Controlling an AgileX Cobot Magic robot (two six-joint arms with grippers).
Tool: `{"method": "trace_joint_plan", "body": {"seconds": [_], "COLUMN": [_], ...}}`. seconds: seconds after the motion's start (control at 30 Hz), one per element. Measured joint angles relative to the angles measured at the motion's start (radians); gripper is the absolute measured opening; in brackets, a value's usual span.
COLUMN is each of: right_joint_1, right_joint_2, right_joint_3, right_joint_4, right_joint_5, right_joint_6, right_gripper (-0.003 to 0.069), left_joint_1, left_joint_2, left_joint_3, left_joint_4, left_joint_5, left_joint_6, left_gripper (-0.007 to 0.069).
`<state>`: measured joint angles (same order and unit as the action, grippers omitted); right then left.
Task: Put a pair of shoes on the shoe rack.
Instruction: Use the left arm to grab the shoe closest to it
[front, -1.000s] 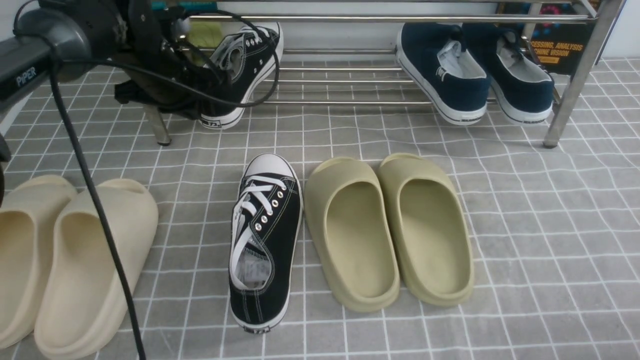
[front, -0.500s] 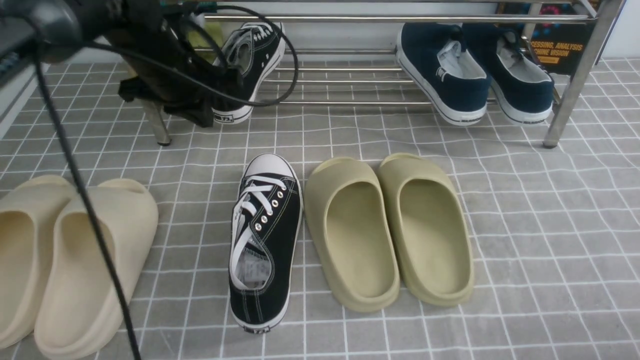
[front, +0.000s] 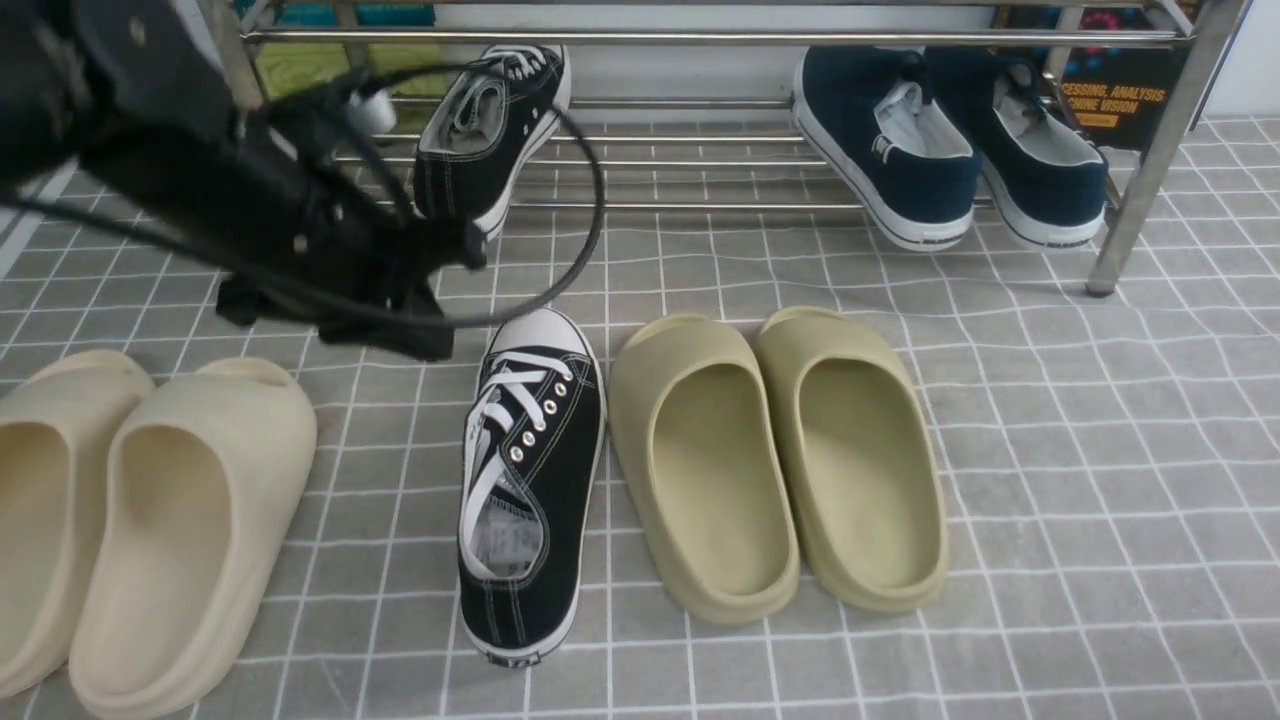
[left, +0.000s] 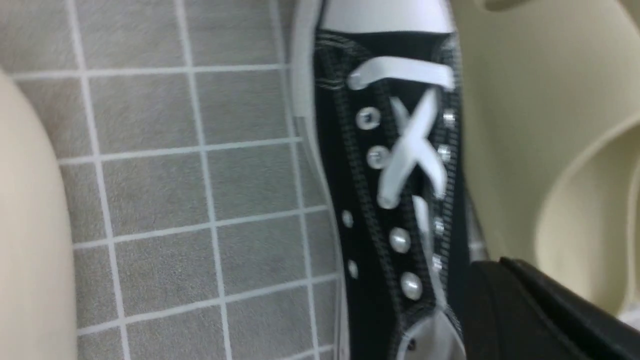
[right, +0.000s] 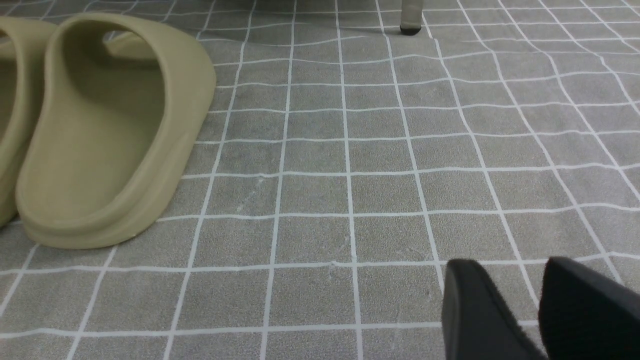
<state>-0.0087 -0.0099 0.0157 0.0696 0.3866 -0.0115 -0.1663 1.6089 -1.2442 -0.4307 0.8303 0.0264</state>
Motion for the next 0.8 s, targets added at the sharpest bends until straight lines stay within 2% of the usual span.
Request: {"method": "trace_joint_plan", "body": {"seconds": [0.1,0.17,0.27,0.3,0.33,0.37,0.4,0.5,0.57,0.67,0.8], "right_joint_1": [0.000,0.000,0.000,0.000,0.000,0.000,0.000,0.000,0.000,0.000,0.000], "right_joint_2": [0.000,0.000,0.000,0.000,0.000,0.000,0.000,0.000,0.000,0.000,0.000], "right_joint_3": [0.000,0.000,0.000,0.000,0.000,0.000,0.000,0.000,0.000,0.000,0.000], "right_joint_4": [0.000,0.000,0.000,0.000,0.000,0.000,0.000,0.000,0.000,0.000,0.000], "right_joint_5": [0.000,0.000,0.000,0.000,0.000,0.000,0.000,0.000,0.000,0.000,0.000], "right_joint_6": [0.000,0.000,0.000,0.000,0.000,0.000,0.000,0.000,0.000,0.000,0.000], "right_gripper": [0.0239,0.0239,0.0239,0.0239,0.0239,0.0239,0.0239,0.0239,0.0239,0.0239,0.0239], "left_joint_1": [0.000,0.000,0.000,0.000,0.000,0.000,0.000,0.000,0.000,0.000,0.000], "left_joint_2": [-0.002,-0.002,-0.002,-0.002,-0.002,-0.002,-0.002,0.010,0.032,0.074,0.131], "left_joint_3": [0.064,0.104,0.129,0.137,0.138,0.141,0.142,0.142,0.143,0.143,0.143], "left_joint_4": [-0.026,-0.042,-0.048,-0.048,-0.048,-0.051,-0.053,-0.089,-0.121,-0.151,-0.160], "left_joint_5": [-0.053,-0.068,-0.070,-0.073,-0.073,-0.073,-0.073,-0.079,-0.081,-0.081,-0.083], "left_joint_6": [0.000,0.009,0.026,0.035,0.035,0.039,0.040,0.045,0.059,0.096,0.140], "left_gripper": [-0.0010,0.0039,0.0150,0.0212,0.0223,0.0304,0.0350,0.0445,0.0477,0.0474,0.0407]}}
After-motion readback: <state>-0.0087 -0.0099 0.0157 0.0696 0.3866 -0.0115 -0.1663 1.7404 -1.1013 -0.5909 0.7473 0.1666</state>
